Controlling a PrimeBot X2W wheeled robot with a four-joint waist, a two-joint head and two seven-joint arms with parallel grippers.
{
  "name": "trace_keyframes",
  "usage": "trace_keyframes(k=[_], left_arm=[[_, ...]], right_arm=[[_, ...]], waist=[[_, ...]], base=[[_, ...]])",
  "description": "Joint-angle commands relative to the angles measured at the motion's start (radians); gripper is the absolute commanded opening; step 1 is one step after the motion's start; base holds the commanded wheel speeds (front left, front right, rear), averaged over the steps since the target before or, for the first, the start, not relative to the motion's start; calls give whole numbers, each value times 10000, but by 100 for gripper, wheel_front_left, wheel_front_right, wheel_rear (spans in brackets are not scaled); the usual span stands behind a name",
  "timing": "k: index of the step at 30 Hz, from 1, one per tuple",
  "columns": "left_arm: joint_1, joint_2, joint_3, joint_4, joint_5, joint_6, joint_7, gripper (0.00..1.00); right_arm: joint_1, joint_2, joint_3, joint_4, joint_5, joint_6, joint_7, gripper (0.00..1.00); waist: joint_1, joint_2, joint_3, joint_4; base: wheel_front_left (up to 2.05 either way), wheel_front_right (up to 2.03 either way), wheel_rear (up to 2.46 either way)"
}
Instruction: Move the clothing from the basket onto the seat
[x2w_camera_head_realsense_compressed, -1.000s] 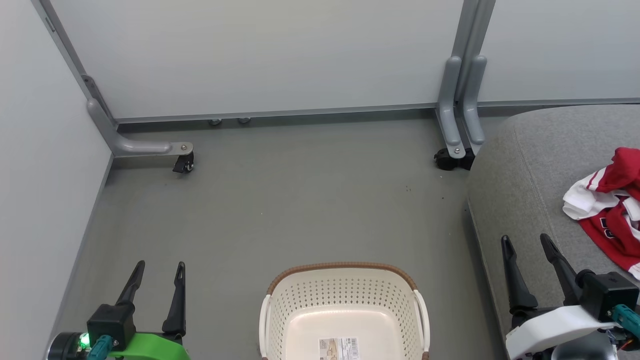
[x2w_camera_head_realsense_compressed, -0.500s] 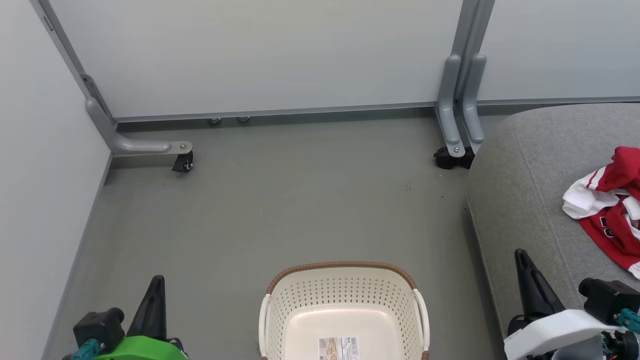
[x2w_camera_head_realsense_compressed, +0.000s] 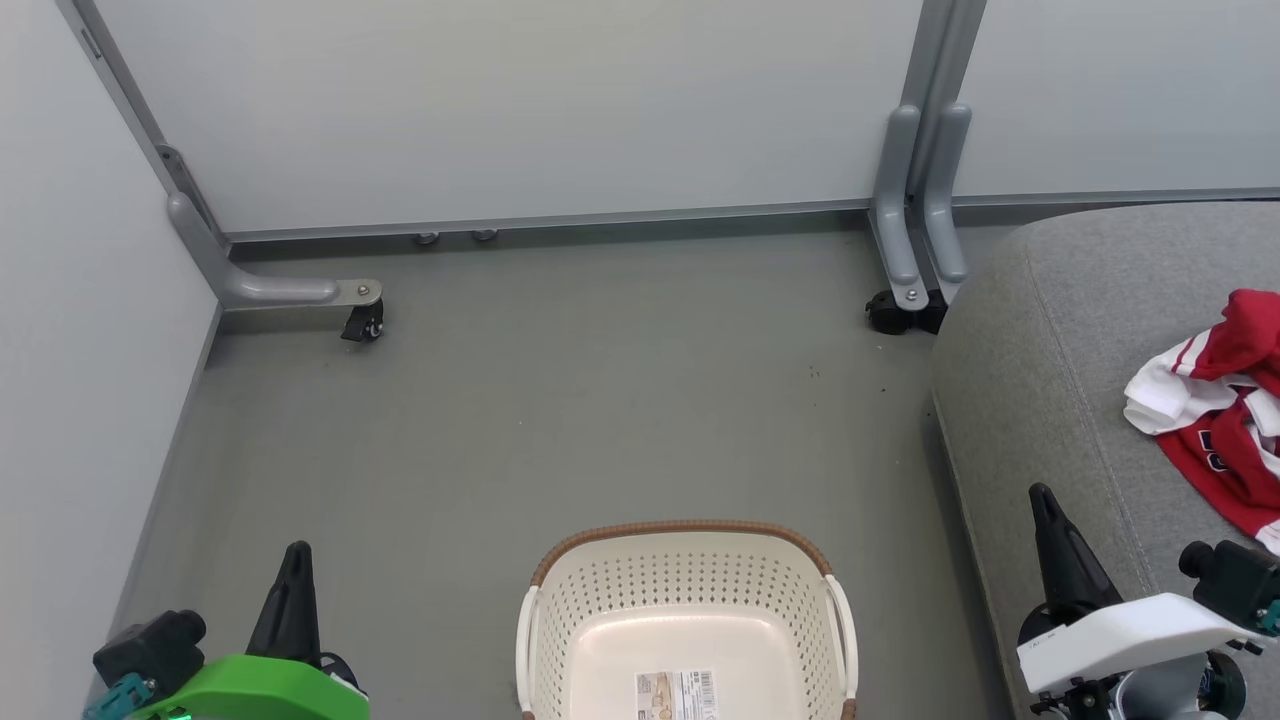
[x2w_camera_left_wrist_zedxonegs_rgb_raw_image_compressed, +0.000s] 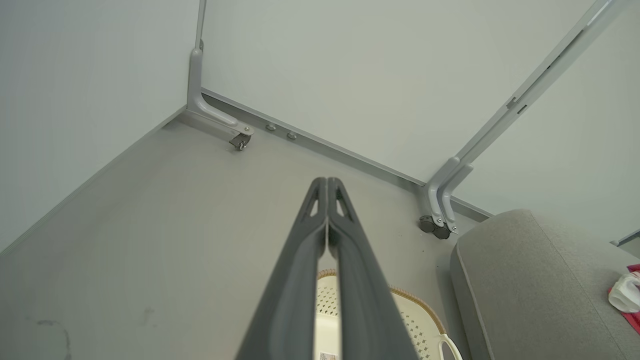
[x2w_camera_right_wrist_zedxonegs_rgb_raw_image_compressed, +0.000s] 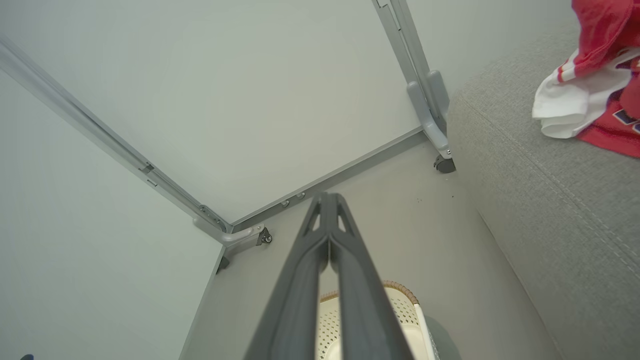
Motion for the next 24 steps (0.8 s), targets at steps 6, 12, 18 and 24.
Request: trace_keyframes(k=[6, 12, 18, 24], left_arm=[[-415, -51, 214, -222, -1136, -88, 260, 0], [-494, -118, 332, -268, -1957, -102, 470, 0], [-557, -183, 451, -313, -2718, -120, 675, 0], [-617, -243, 562, -355, -3441, -134, 866, 0]], right_arm=[[-458, -117, -6, 118, 1205, 2, 90, 0], [-614, -140, -21, 302, 2062, 1, 160, 0], [-756, -154, -40, 478, 2865, 1, 232, 0], [-889, -168, -63, 642, 3618, 1, 308, 0]], waist=[[0, 0, 23, -13], [0, 0, 45, -25], [0, 0, 66, -37], [0, 0, 87, -49]], base=[[0, 0, 0], [0, 0, 0], [0, 0, 0], [0, 0, 0]])
